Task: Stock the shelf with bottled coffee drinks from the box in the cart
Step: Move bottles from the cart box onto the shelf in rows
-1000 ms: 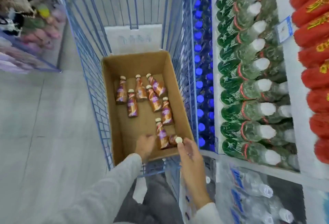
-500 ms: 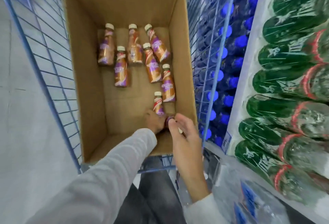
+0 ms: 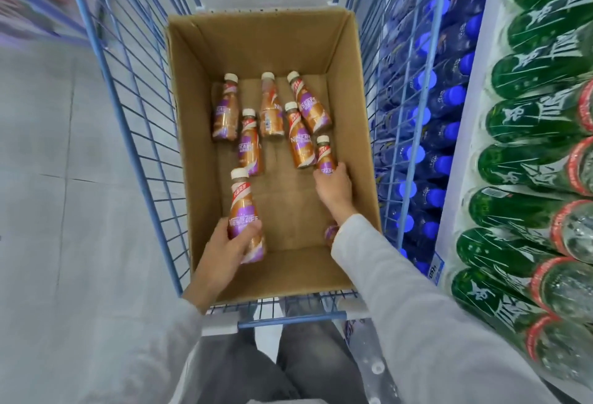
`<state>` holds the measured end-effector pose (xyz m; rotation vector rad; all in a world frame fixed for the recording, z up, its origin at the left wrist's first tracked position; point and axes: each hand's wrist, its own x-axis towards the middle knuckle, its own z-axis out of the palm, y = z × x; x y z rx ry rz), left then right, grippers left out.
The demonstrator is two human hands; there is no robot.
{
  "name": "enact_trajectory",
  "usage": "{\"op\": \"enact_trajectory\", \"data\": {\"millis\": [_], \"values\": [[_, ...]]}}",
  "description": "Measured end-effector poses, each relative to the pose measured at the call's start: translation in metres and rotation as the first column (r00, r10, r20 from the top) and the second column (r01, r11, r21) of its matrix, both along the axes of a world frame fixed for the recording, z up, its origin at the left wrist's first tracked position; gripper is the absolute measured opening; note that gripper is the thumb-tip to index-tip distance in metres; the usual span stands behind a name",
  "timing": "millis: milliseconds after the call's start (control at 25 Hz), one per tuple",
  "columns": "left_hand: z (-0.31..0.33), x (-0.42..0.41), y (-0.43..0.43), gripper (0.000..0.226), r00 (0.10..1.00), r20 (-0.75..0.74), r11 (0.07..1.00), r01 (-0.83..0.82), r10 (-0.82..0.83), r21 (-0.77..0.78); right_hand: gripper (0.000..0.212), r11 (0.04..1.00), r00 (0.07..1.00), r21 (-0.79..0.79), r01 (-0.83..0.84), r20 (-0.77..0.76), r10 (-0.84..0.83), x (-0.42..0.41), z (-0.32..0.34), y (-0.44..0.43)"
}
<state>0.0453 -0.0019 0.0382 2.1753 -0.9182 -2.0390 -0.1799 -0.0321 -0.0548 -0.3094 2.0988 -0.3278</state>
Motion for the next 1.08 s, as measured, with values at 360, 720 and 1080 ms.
{"op": "enact_trajectory", "data": {"millis": [360,720,1080], "values": [[0.02,0.033,0.023,0.063,0.984,0.032,0.984,-0.178,0.177,0.032,0.074,0.981,0.975,0.123,-0.149,-0.144,0.166,0.022,-0.072,0.002],[0.066,0.019,0.016,0.052,0.989,-0.072,0.989,-0.136,0.132,-0.051,0.055,0.955,0.963,-0.181,0.234,0.182,-0.201,0.037,0.035,0.034],[0.185,0.016,0.026,0.035,0.91,-0.367,0.926,0.043,-0.191,-0.374,0.058,0.687,0.9,-0.58,0.437,0.272,-0.342,0.09,0.254,0.131]]}}
